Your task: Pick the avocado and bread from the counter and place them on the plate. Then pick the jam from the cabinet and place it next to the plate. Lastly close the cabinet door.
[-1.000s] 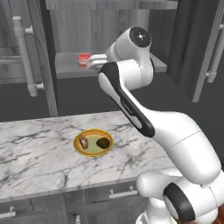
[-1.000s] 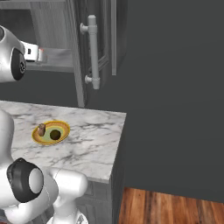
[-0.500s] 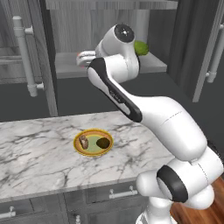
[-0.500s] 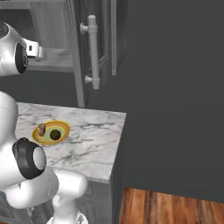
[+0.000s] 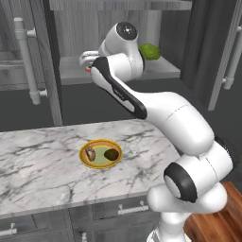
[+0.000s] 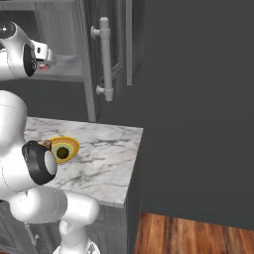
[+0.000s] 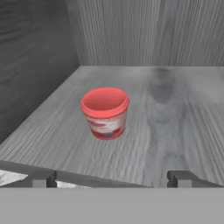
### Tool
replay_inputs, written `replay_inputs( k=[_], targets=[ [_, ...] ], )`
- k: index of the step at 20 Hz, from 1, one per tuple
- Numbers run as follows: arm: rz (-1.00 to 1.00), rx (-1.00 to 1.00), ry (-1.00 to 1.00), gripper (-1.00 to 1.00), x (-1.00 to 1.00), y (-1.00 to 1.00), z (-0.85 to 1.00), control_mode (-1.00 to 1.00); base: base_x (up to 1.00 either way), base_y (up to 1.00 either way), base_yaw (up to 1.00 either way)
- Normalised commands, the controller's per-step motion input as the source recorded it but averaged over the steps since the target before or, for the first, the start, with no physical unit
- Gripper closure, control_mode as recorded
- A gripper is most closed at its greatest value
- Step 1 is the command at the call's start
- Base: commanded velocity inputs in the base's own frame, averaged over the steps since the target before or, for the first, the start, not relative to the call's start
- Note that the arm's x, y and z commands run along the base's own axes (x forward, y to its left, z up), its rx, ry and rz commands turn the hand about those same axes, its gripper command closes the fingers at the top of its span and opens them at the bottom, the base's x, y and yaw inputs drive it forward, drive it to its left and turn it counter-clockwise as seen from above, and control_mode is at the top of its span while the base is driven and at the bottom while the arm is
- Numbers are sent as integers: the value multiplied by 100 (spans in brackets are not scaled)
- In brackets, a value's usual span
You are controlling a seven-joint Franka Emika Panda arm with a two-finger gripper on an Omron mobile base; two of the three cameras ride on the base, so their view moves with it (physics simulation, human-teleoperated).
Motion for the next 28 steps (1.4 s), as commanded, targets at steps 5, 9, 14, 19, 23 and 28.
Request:
replay_inputs(
  k=[5,9,14,19,23,28],
  targets=[
    [0,0,0,-100,18,13,-8,-100,0,0,0],
    [0,0,0,-100,16,15,-22,-100,0,0,0],
    [0,0,0,-100,30,5,-8,-100,0,0,0],
    [0,0,0,-100,41,2,-1,-100,0,0,0],
    [0,0,0,-100,38,13,-6,-100,0,0,0],
    [0,0,0,-100,32,25,-12,-100,0,0,0]
  ],
)
